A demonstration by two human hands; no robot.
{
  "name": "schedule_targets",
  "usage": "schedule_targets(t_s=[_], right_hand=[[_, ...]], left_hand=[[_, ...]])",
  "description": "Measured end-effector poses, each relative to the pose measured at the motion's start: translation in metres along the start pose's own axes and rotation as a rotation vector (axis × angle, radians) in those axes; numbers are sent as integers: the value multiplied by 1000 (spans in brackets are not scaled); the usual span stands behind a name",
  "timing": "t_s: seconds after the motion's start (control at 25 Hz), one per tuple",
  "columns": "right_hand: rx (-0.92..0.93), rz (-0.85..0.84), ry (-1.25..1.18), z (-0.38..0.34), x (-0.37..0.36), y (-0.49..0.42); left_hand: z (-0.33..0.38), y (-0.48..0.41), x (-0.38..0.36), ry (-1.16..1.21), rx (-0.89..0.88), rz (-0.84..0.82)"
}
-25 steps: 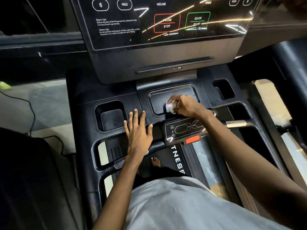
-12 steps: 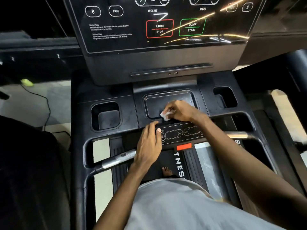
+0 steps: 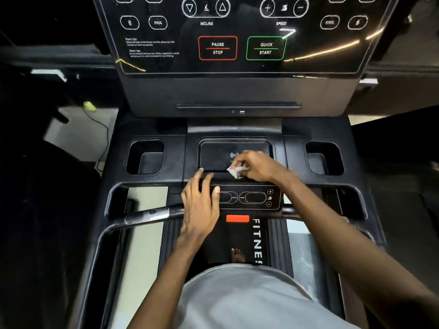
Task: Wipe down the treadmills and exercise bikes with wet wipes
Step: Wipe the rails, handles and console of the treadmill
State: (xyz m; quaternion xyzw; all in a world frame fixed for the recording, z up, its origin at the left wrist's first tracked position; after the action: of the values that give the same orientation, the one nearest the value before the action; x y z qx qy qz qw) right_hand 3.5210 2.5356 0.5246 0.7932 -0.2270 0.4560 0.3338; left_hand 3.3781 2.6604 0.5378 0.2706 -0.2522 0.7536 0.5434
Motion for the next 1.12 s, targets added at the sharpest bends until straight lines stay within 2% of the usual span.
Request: schedule_targets(t_s=[0.08,0.2,0.36,0.44,0.52,0.64,0.84,1.0,1.12], right_hand=[[33,-16,8,3,4,-6],[-22,69,19,19,14,-7],[134,56,52,-16,3,-13],[157,56,44,-17,5,-15],[134,46,52,2,12,-10],[114,-63,38,28,6,0],[119,36,-73,8,2,-4],[51,5,-34,53,11,17],[76,19,-44,30,10,7]], left_hand=[[-1,2,-1,-36,-2,27],[-1,4,0,-78,7,71],[5,5,0,-92,13,78],[6,6,2,-76,-2,90],[9,7,3,-52,-13,110],[10,4,5,-42,-4,117],[8,-1,3,-62,15,110],[13,-1,2,-100,-5,114],[27,-3,-13,-140,-28,84]])
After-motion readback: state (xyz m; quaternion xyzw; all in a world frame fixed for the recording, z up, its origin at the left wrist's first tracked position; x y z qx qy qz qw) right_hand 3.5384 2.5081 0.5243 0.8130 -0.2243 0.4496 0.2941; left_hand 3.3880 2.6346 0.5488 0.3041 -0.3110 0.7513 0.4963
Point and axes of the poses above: each hand's wrist, its own y-axis away from the middle knuckle, its own x-axis out of the back of the hand, z = x × y, the point moved 10 cm from there along -y, towards the middle knuckle, and after that the axes turned 14 degrees about y, right-handed, at the moved point
